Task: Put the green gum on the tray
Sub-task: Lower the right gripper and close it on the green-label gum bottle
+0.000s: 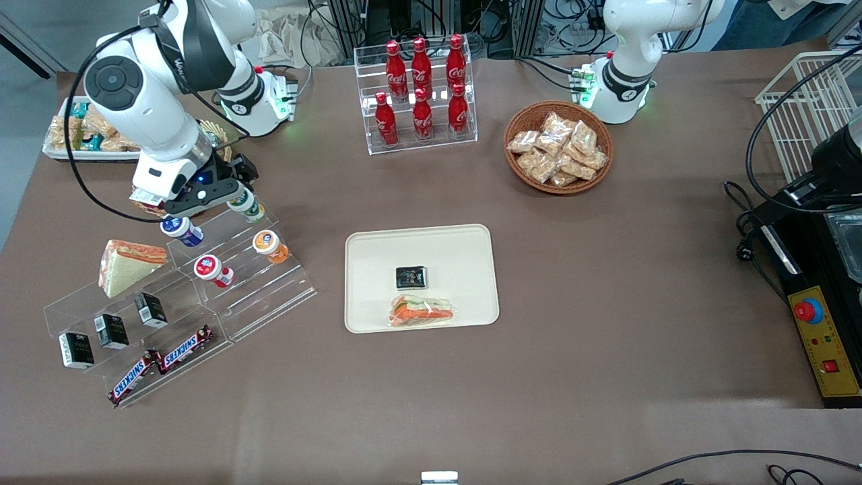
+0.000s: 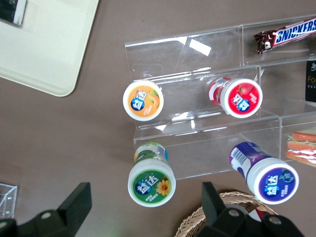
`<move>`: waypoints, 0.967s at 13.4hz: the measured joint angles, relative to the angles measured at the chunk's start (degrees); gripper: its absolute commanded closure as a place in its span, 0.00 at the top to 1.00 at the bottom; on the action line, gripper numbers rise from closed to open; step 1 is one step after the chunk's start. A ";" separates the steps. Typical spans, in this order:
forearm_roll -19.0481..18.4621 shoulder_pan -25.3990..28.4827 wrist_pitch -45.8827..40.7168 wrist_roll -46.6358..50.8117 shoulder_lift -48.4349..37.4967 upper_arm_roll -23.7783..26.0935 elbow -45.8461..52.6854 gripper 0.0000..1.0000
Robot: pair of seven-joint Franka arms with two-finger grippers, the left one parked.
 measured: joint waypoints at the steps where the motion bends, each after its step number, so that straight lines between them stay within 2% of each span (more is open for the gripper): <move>1: 0.00 0.00 0.49 0.00 -0.48 0.00 -1.15 0.99; 9: 0.00 0.00 5.86 0.00 -0.71 -0.01 -8.33 0.99; 13: 0.00 0.00 7.38 0.00 0.33 -0.01 -9.06 0.95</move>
